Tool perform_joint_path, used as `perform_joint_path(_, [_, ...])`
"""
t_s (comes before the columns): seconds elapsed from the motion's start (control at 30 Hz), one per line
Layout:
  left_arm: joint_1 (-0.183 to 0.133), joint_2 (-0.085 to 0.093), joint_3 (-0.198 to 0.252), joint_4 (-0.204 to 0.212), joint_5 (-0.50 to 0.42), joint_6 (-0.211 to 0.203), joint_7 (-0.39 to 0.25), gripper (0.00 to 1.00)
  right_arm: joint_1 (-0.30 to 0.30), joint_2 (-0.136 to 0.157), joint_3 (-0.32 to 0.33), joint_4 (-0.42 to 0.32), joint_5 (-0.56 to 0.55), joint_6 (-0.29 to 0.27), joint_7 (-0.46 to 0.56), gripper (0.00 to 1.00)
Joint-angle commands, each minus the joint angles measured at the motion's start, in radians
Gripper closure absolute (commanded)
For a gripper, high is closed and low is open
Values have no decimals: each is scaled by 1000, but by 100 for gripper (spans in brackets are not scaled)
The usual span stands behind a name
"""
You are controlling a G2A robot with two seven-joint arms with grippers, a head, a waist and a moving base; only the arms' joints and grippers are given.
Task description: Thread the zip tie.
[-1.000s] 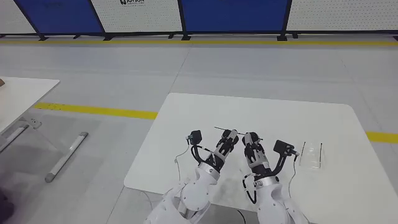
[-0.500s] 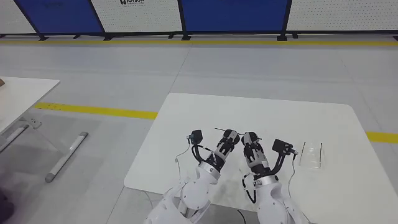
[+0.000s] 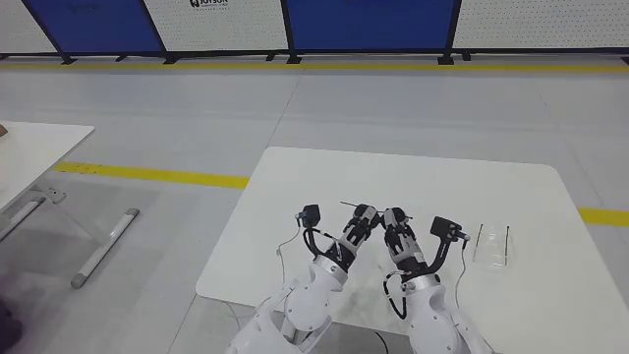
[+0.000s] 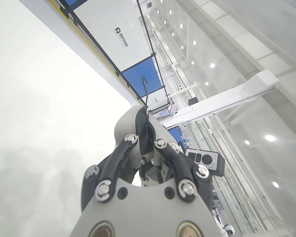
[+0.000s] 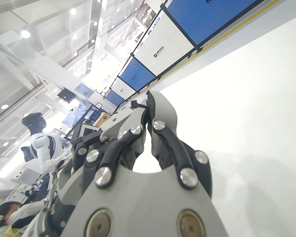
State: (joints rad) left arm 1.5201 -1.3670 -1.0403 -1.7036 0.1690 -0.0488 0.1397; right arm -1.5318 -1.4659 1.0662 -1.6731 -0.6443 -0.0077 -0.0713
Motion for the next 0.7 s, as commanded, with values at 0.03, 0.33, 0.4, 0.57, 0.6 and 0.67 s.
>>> perform_joint_path(0.03, [1,0,1,0,18,1,9,32,-1,1,1,-1,-3,1,0,100])
perform_joint_path(0.33, [5,0,2,-3,31,-5,23,0,-6,2,0,-5,-31,9,-16,100])
perform_joint_path(0.4, [6,0,2,-3,32,-5,25,9,-8,2,-1,-6,-32,7,-17,100])
perform_joint_path(0.57, [6,0,3,0,36,-4,29,65,-13,4,-1,-8,-42,0,-19,100])
perform_joint_path(0.6, [5,0,3,1,38,-4,30,76,-15,4,0,-9,-43,-1,-20,100])
perform_joint_path(0.67, [5,0,3,2,43,-2,32,97,-17,5,1,-11,-47,-2,-22,100])
